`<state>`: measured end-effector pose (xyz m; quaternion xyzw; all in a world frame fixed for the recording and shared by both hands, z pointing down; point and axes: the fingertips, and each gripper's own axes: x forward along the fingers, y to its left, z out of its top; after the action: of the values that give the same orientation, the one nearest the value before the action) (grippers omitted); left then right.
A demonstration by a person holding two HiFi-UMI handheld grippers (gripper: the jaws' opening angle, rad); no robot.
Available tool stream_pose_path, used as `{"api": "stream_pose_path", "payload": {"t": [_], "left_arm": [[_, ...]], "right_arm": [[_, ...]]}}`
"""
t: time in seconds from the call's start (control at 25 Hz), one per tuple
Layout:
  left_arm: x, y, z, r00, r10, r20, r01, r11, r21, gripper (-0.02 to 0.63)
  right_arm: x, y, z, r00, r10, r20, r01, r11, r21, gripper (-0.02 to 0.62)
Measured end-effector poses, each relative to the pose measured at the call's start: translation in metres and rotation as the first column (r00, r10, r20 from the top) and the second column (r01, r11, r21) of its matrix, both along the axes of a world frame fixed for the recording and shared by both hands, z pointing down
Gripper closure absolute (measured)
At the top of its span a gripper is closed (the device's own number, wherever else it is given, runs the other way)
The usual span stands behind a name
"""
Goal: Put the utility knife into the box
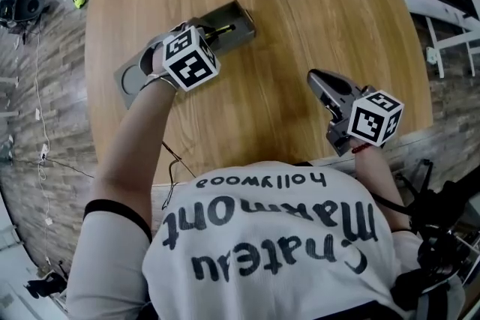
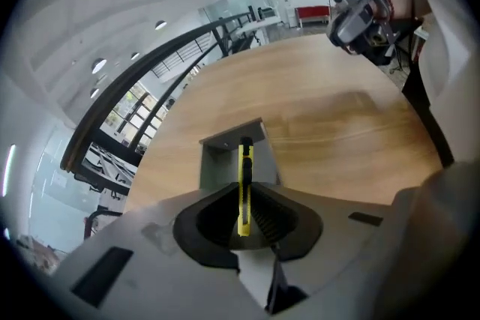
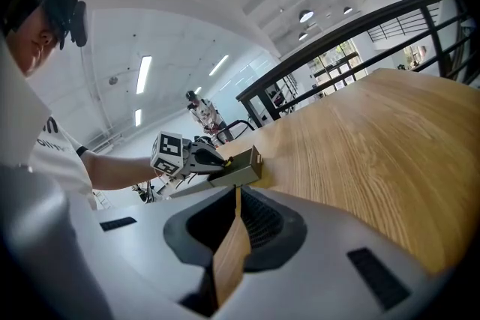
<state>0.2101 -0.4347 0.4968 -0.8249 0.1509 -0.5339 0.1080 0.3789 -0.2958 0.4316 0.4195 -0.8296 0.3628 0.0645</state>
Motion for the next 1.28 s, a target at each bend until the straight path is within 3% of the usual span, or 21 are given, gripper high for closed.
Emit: {"api": "stream_pose_path", "payload": {"t": [0.12,0.28,0.52,0.68,0.84,0.96,1.08,1.2,1.28], "left_arm": [[-0.003,-0.004,0.015,0.996,0.037,0.076,-0.037,0.999,0.0,0.557],[-0.007,-0.008,0.024,0.992,0.05,0.115,-0.052,0.999,0.009,0.557],[-0.003,-0.009,0.023,0.995,0.047,0.089,-0.05,0.998,0.033,0.557],[-0.003,-0.003,0.024,0.997,0.038,0.064,-0.035,0.998,-0.053,0.556],[-0.004,0.0,0.017,0.999,0.034,0.042,-0.031,0.998,-0.059,0.551],[-0.001,0.002,-0.005,0.999,0.011,-0.033,-0.011,1.0,0.009,0.551],[0.009,0.018,-0.046,0.982,-0.023,-0.186,0.038,0.996,0.079,0.551],[0.019,0.044,-0.101,0.928,-0.048,-0.369,0.099,0.988,0.121,0.551],[0.021,0.059,-0.139,0.863,-0.069,-0.5,0.147,0.982,0.119,0.552]], "right_arm": [[-0.002,0.0,0.002,1.0,0.004,0.0,-0.004,1.0,-0.007,0.571],[-0.001,-0.001,0.002,1.0,0.008,0.002,-0.008,1.0,-0.011,0.571],[-0.001,0.002,0.003,1.0,0.0,0.001,0.0,1.0,-0.024,0.571],[-0.004,0.004,0.002,1.0,-0.008,0.005,0.008,1.0,-0.025,0.571],[-0.008,0.005,0.001,1.0,-0.02,0.008,0.02,0.999,-0.026,0.571],[-0.008,0.003,-0.004,1.0,-0.016,0.005,0.016,1.0,-0.007,0.571],[-0.009,0.001,-0.017,1.0,-0.014,0.009,0.014,0.998,0.054,0.571],[-0.019,-0.008,-0.046,0.998,-0.054,0.033,0.048,0.987,0.155,0.571],[-0.031,-0.021,-0.072,0.994,-0.097,0.039,0.086,0.969,0.232,0.571]]}}
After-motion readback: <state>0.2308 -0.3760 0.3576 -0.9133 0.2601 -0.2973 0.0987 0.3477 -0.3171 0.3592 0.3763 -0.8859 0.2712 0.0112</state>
